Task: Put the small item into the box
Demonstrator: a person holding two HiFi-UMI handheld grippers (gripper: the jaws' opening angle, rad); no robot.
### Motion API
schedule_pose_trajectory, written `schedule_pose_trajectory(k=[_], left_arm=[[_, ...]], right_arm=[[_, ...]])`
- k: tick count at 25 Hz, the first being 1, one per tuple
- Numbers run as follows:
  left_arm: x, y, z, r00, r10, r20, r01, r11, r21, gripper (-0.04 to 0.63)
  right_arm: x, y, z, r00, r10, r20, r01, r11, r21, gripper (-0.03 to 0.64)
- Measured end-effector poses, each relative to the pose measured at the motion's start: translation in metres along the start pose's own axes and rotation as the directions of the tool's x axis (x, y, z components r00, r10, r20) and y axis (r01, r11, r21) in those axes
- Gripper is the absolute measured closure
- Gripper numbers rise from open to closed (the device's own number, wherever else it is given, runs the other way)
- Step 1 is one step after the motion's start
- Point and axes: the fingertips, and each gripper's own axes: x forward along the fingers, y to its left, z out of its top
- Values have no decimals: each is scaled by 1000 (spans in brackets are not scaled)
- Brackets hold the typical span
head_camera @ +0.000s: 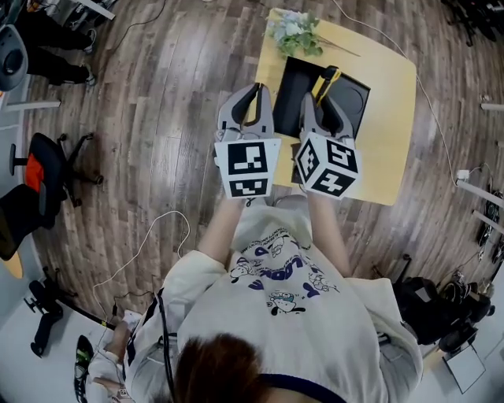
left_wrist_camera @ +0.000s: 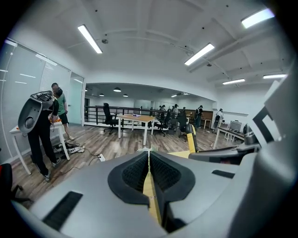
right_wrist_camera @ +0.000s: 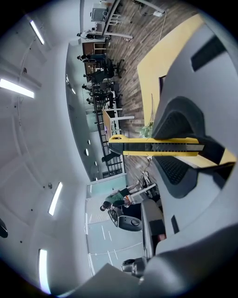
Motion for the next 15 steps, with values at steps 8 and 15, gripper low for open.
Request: schedule_pose_trajectory(k=[8,15], left_arm=[[33,7,-23,997,-30,-71,28,999,-28,572],[55,11,-44,990,-34,-135,27,998,-51,572]], right_arm=[[31,-11,-23,995,-33,-98,37,999,38,488],[53,-19,-43,983,-40,-177,52,997,64,488]])
